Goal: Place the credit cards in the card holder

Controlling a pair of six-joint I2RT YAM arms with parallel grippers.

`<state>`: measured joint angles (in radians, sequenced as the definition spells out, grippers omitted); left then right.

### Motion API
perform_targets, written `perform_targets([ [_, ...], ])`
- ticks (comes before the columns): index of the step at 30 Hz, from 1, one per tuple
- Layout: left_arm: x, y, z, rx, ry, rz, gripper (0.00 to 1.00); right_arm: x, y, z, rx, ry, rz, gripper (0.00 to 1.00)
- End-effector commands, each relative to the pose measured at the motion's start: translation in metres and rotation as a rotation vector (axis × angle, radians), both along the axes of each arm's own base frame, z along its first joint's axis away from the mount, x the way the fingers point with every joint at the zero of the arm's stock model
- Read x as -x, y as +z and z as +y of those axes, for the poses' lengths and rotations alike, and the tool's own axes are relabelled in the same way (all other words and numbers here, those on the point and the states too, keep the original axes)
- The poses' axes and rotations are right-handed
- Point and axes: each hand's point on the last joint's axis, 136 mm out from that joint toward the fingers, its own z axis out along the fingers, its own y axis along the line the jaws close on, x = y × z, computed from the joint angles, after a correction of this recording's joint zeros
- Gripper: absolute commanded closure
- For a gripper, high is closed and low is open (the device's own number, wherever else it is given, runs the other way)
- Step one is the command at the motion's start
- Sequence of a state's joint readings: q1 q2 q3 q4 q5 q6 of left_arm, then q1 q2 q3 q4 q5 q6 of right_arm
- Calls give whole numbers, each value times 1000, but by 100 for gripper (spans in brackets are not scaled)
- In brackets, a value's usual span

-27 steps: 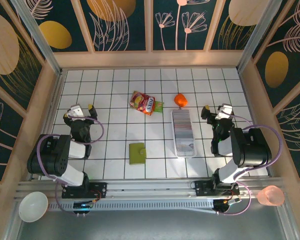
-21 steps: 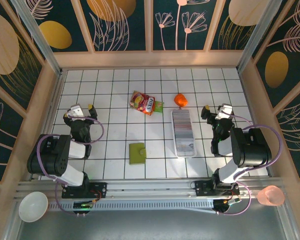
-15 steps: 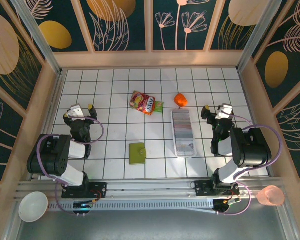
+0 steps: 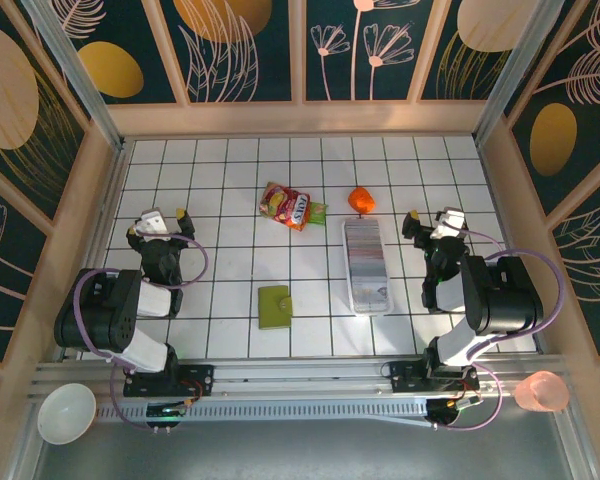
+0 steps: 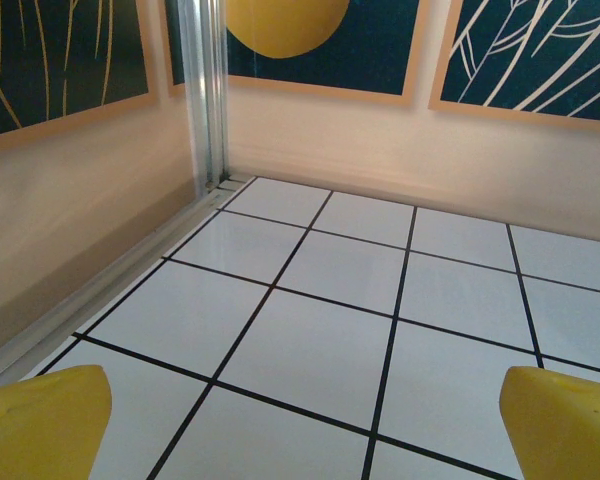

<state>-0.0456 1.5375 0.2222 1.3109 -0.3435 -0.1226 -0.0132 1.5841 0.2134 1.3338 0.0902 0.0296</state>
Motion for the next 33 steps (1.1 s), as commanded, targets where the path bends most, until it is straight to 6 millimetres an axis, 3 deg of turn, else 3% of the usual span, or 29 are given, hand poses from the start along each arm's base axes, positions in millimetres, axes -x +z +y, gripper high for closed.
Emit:
perform_targets([
  [1,1,5,0,-12,-12,-11,1,2,9,-1,5,-17,-30,1],
  [4,2,5,0,-12,-12,-14,1,2,9,-1,5,-17,-30,1],
  [7,-3,20,0,-16,-11,-3,1,3,16,-2,6,-28,-43,1],
  [11,9,44,17,78,107,-25,1,15,52,-3,32,-82,-90,1],
  [14,21,62,6,239,39,-135,1,31,71,-12,-77,-146,-140,1],
  [18,39,57,11,494,80,-214,1,37,56,-40,-318,-343,14,1],
  [22,29,49,-2,567,43,-100,1,47,48,-48,-402,-421,117,1],
  [28,25,32,-44,725,-126,89,7,64,72,-18,-461,-242,157,1],
  [30,25,21,-63,762,-189,199,13,70,85,-2,-478,-155,176,6],
  [33,29,12,-96,731,-285,336,6,75,99,29,-487,-17,235,12],
])
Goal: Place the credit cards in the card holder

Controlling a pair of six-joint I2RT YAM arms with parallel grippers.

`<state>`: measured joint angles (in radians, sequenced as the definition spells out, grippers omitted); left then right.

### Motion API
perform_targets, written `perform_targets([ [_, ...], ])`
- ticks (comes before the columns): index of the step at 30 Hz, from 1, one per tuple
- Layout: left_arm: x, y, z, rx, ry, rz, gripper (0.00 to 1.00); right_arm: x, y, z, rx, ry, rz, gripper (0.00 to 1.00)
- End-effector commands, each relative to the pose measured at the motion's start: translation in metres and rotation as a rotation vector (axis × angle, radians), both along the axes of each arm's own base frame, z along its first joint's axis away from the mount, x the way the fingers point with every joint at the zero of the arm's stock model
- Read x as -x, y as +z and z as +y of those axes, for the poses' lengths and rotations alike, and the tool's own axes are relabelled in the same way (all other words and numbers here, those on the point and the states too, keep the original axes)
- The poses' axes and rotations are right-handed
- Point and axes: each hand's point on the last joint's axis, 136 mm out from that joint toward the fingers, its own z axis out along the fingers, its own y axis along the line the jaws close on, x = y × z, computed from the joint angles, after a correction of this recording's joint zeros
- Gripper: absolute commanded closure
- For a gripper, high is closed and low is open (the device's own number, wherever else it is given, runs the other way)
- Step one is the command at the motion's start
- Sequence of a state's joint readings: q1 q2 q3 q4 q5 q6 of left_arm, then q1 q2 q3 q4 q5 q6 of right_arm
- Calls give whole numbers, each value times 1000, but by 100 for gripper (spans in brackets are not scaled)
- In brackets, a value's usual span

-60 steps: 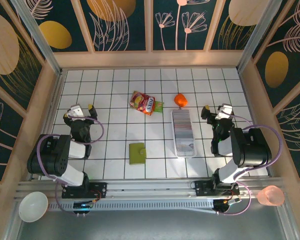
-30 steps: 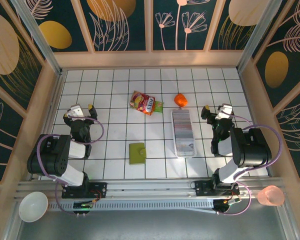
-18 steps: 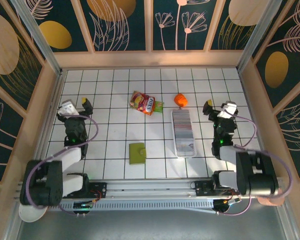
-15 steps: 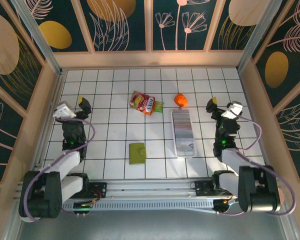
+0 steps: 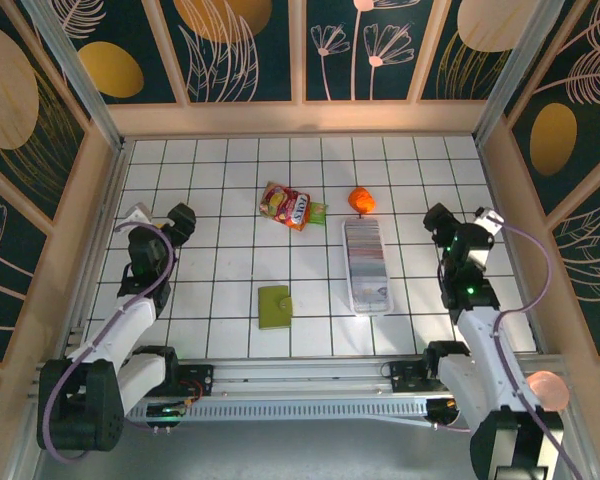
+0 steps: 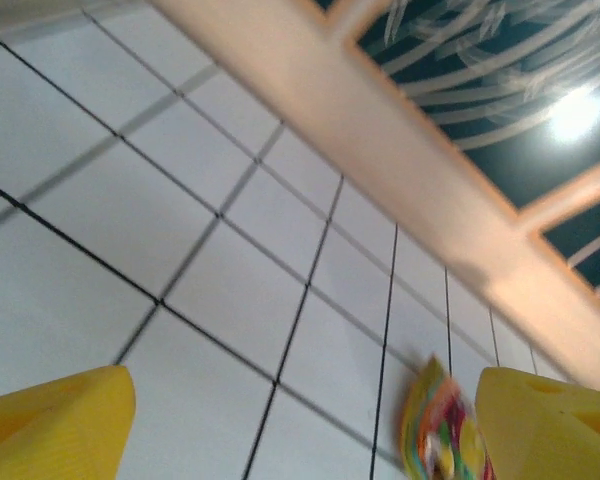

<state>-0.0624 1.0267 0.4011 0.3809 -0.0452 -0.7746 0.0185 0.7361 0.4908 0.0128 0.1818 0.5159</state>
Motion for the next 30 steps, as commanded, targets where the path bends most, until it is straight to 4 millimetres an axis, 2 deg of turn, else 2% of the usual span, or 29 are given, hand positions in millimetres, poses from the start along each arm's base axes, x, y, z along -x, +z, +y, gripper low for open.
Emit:
perform_targets([
  [1,11,-17,-52,28,-204,160,2,10,7,44,-56,199,86,13],
  [3,17,-17,-75,-11,-284,197,1,13,14,70,-42,272,122,15],
  [5,25,-18,-86,-14,-329,230,1,19,18,98,-27,340,149,17],
  [8,44,-19,-92,-18,-376,247,8,33,23,147,-30,462,167,20],
  [10,59,-18,-101,1,-436,224,17,46,21,179,-45,540,179,21],
  [12,72,-16,-108,8,-488,212,20,61,17,211,-42,616,190,27],
  [14,83,-21,-106,-8,-477,254,21,75,8,241,-19,661,213,30],
  [15,88,-25,-105,-8,-472,272,22,81,3,254,-13,684,228,36],
  [19,103,-36,-122,24,-529,301,25,106,-30,314,17,818,310,50],
  [23,115,-59,-140,8,-589,383,27,116,-68,348,27,870,408,65],
  [27,130,-78,-157,2,-672,452,31,118,-101,364,17,896,478,80],
  [28,133,-80,-159,6,-679,459,39,118,-105,368,16,904,485,84],
  [30,139,-85,-161,-2,-685,466,39,117,-118,373,19,904,516,91],
])
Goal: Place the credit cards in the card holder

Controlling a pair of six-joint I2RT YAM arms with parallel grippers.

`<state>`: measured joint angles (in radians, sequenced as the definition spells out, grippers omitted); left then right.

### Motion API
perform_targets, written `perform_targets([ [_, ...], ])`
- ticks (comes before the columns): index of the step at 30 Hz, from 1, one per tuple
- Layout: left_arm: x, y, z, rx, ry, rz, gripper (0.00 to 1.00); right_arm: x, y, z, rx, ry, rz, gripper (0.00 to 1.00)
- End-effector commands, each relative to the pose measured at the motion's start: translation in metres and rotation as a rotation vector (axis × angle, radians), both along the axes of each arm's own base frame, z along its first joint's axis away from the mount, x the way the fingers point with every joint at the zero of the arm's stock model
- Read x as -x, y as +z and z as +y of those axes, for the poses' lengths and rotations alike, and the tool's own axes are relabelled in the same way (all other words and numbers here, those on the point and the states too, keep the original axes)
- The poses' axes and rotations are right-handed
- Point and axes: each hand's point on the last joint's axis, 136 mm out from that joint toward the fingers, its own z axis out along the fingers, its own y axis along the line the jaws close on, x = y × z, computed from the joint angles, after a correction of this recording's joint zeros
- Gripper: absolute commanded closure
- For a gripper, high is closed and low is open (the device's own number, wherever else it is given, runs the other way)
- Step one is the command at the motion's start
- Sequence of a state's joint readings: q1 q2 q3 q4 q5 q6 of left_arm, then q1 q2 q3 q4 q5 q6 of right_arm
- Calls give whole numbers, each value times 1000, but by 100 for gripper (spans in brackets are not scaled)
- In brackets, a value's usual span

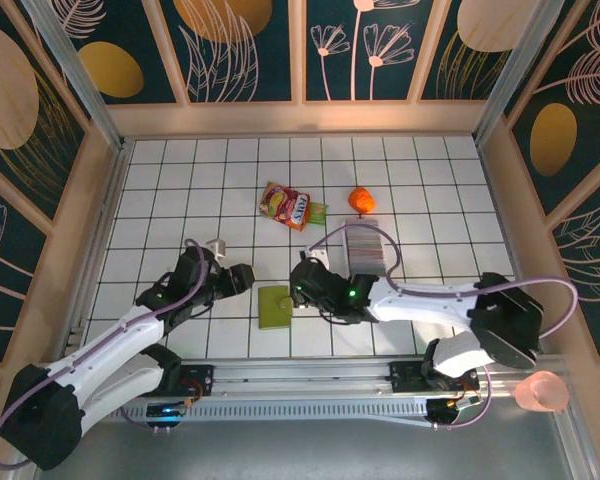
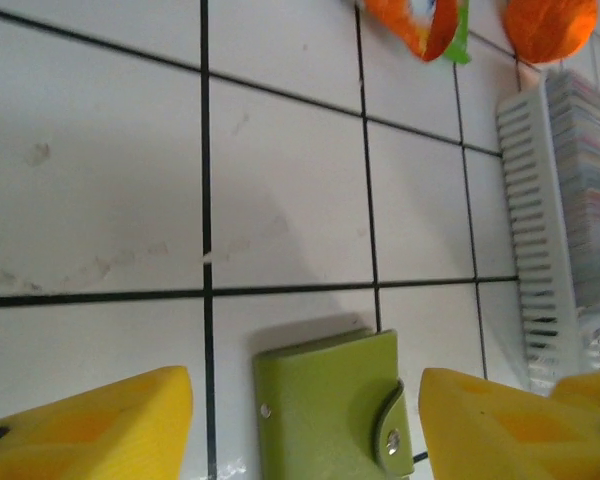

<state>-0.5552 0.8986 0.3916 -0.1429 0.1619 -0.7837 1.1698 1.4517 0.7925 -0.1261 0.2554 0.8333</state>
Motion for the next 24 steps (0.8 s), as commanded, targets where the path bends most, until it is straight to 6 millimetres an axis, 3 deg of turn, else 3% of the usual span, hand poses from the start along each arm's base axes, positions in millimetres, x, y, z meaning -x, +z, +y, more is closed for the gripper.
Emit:
perform_targets([
  [1,16,-13,-4,0,-29,47,39,-7,0,23,-66,-1,27,95],
  [6,27,-24,-10,2,-54,84,44,-14,-16,39,-73,13,67,100],
  [11,34,-29,-19,27,-76,101,46,-18,-35,39,-44,5,91,100],
  [24,48,-41,-27,38,-121,133,48,-11,-82,12,53,-43,156,100],
])
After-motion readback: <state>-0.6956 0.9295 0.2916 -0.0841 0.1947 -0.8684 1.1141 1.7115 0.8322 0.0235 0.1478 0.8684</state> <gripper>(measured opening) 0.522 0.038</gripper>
